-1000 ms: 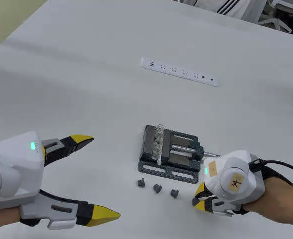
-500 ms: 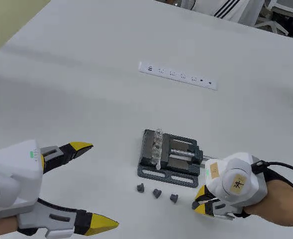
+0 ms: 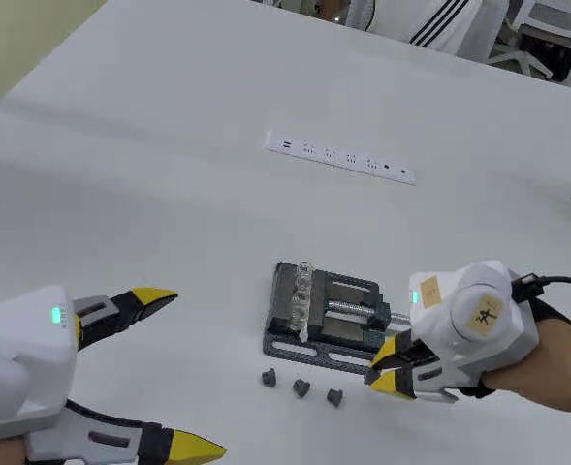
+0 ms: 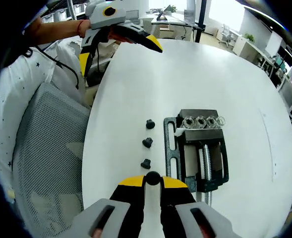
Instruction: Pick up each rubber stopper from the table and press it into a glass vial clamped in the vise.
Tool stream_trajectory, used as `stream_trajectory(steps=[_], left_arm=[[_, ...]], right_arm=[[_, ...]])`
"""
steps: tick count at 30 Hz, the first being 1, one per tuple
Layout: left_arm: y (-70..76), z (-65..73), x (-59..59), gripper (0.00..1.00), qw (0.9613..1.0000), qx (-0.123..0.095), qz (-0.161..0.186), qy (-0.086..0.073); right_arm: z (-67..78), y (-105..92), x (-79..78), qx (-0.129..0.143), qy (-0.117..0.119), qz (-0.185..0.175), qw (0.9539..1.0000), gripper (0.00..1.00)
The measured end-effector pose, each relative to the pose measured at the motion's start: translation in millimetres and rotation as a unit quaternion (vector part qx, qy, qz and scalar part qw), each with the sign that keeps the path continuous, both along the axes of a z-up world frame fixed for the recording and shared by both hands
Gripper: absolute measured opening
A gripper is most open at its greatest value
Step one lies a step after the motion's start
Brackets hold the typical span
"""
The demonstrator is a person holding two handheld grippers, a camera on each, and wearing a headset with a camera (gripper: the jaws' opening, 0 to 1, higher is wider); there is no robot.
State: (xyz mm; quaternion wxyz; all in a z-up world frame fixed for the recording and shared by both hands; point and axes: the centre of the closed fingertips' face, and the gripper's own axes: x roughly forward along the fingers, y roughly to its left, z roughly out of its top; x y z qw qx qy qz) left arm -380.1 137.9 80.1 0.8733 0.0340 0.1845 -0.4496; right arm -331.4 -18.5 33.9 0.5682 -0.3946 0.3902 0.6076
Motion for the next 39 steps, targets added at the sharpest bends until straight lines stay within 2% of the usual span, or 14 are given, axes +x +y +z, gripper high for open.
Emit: stream_trajectory(steps=[6, 16, 24, 29, 39], left_arm=[[-0.1, -1.4, -0.4, 0.95, 1.0000, 0.000, 0.000, 0.002], [1.7, -1.5, 1.5, 0.95, 1.0000, 0.000, 0.000, 0.002], [4.5, -2.6, 4.5, 0.95, 1.0000, 0.001, 0.002, 0.003], [4.2, -0.6, 6.3, 0.95, 1.0000, -0.004, 0.006, 0.002], [6.4, -1.9, 12.3, 0.95, 0.9999, -0.010, 0.013, 0.002]], right_arm=[[17.4, 19.3, 19.0, 0.022, -0.003, -0.002, 0.9998, 0.06], [35.4, 50.0, 55.2, 0.031, -0.016, 0.006, 0.9994, 0.06], [37.5, 67.9, 83.1, 0.039, -0.023, 0.001, 0.9990, 0.06], [34.7, 75.7, 92.6, 0.038, -0.028, 0.001, 0.9989, 0.06], [20.7, 84.4, 111.9, 0.032, -0.027, -0.002, 0.9991, 0.06]])
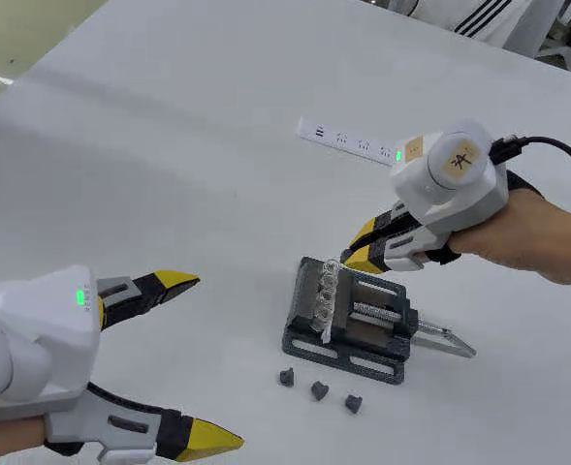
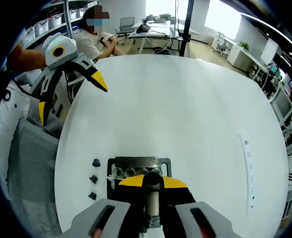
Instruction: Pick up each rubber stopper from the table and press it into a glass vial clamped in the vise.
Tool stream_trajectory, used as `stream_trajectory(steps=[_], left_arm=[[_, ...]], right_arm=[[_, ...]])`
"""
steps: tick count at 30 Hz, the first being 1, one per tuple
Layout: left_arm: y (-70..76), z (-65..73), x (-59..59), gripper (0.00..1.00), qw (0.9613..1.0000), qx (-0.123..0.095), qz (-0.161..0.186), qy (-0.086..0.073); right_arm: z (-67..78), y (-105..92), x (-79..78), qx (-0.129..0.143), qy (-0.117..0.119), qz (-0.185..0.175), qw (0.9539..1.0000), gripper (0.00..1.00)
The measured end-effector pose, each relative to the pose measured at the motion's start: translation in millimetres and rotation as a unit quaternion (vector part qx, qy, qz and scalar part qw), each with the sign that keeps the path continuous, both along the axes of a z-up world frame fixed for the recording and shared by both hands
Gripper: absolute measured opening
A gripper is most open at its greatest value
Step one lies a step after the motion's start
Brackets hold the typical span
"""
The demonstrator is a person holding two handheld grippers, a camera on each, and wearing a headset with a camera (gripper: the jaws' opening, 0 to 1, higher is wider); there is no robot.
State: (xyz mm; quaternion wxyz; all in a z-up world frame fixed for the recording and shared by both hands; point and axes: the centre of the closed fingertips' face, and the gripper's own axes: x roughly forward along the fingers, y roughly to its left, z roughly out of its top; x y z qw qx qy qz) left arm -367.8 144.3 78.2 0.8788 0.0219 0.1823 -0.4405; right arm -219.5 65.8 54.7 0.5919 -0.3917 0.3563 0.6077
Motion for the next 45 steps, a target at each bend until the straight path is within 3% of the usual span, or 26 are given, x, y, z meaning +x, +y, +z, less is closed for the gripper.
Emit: stream_trajectory(steps=[12, 45], left_arm=[[2.2, -2.7, 5.6, 0.94, 1.0000, -0.007, 0.007, 0.002], [4.3, -9.0, 7.0, 0.94, 0.9997, -0.015, 0.015, 0.006]], right_arm=[[-16.4, 7.4, 3.7, -0.015, 0.010, 0.010, 0.9998, 0.06], [-27.0, 4.3, 7.6, -0.030, 0.023, 0.013, 0.9992, 0.06]])
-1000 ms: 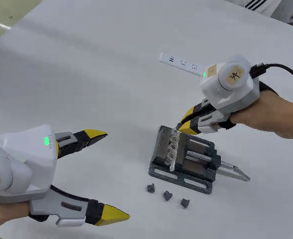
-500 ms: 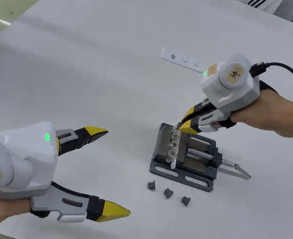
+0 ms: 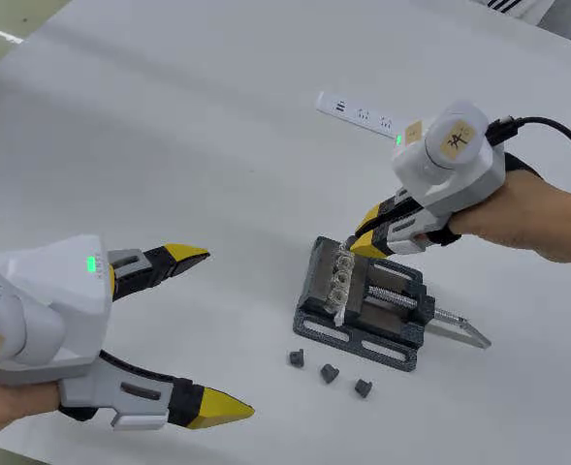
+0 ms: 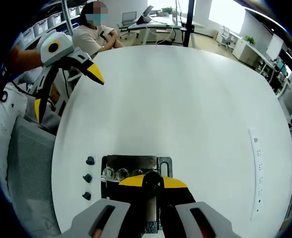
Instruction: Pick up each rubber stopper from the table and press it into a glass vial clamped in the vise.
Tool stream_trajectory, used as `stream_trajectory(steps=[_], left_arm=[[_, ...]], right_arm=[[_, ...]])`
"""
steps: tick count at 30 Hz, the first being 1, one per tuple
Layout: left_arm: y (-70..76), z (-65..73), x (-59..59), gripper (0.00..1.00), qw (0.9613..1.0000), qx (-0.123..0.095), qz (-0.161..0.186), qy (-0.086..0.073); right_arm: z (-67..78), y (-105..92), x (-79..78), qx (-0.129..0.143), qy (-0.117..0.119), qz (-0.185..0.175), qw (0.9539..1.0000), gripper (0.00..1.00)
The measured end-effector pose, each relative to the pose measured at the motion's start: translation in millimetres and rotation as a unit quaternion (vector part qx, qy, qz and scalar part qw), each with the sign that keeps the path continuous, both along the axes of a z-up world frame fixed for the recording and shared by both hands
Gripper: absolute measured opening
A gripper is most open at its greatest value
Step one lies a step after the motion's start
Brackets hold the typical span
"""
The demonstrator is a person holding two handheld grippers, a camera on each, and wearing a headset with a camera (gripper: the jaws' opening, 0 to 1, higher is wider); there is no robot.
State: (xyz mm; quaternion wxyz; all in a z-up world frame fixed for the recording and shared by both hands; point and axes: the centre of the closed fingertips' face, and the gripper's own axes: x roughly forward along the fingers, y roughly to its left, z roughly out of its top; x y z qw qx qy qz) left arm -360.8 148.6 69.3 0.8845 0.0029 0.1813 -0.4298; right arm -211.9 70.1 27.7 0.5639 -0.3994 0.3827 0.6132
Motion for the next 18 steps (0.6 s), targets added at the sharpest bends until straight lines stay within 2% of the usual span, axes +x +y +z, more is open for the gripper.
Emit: stream_trajectory(steps=[9, 18], left_arm=[[0.0, -1.7, -0.6, 0.94, 1.0000, -0.002, 0.002, 0.002], [1.0, -2.9, -0.3, 0.94, 1.0000, -0.002, 0.002, 0.002]], right_arm=[[0.4, 1.9, -2.2, -0.019, -0.001, 0.010, 0.9998, 0.06], [-0.2, 1.0, -3.1, -0.040, 0.005, 0.004, 0.9992, 0.06]])
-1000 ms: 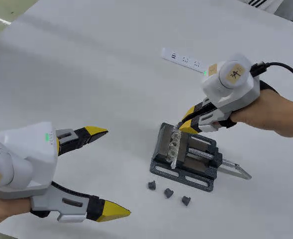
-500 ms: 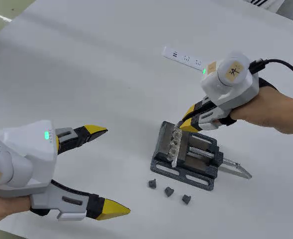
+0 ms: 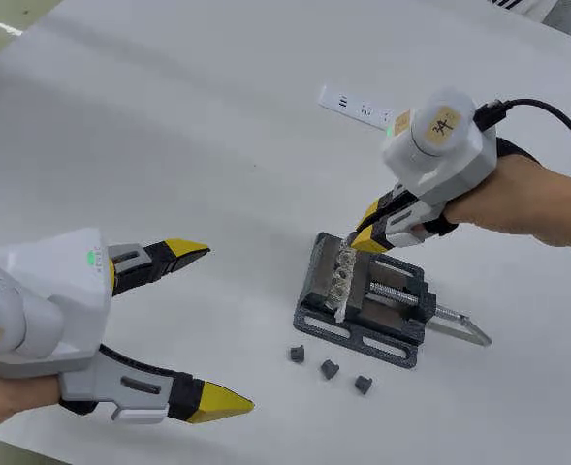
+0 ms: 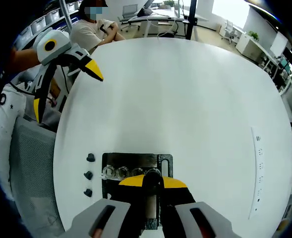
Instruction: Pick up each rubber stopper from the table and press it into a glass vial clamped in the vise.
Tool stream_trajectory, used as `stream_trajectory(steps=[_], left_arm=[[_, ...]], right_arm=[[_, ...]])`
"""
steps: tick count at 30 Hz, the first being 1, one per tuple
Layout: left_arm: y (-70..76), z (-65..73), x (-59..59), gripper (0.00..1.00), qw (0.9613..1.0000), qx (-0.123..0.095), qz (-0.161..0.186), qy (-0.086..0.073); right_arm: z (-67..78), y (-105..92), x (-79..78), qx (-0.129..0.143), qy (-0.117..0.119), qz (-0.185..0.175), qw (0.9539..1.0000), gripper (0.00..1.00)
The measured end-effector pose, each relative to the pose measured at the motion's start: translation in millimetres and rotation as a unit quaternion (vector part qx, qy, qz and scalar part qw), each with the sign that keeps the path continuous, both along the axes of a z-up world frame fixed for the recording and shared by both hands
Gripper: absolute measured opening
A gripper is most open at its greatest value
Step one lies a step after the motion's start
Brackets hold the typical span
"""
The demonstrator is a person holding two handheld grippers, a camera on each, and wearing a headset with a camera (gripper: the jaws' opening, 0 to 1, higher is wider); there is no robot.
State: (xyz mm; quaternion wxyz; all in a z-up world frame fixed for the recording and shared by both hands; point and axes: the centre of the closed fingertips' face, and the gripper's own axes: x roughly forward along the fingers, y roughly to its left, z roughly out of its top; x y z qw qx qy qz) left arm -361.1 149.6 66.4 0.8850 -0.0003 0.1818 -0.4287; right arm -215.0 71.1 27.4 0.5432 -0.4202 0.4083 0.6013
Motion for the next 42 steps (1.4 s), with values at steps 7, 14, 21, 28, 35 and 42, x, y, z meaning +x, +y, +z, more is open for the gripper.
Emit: stream_trajectory(steps=[7, 14, 21, 28, 35, 42], left_arm=[[-0.6, -3.5, -0.3, 0.94, 1.0000, 0.002, -0.003, 0.003], [-0.9, -1.9, 1.7, 0.94, 1.0000, -0.001, -0.001, 0.000], [-1.1, -2.3, 1.6, 0.94, 1.0000, -0.001, -0.001, 0.001], [0.5, -3.4, -1.0, 0.94, 1.0000, 0.001, 0.001, 0.003], [1.2, -3.4, -1.5, 0.93, 1.0000, -0.001, 0.003, 0.003], [0.7, -2.9, -0.7, 0.93, 1.0000, -0.003, 0.003, 0.003]], right_arm=[[-0.2, 0.4, -0.5, -0.015, 0.003, -0.012, 0.9998, 0.06], [-1.4, 1.1, -0.6, -0.029, 0.002, -0.012, 0.9995, 0.05], [-2.1, 0.0, -2.0, -0.032, 0.007, -0.014, 0.9994, 0.06], [-1.1, -2.1, -3.3, -0.026, 0.000, -0.002, 0.9997, 0.07], [-0.5, -2.7, -2.4, -0.029, -0.005, 0.008, 0.9995, 0.07], [-0.7, -1.1, -1.2, -0.034, -0.008, 0.012, 0.9993, 0.07]])
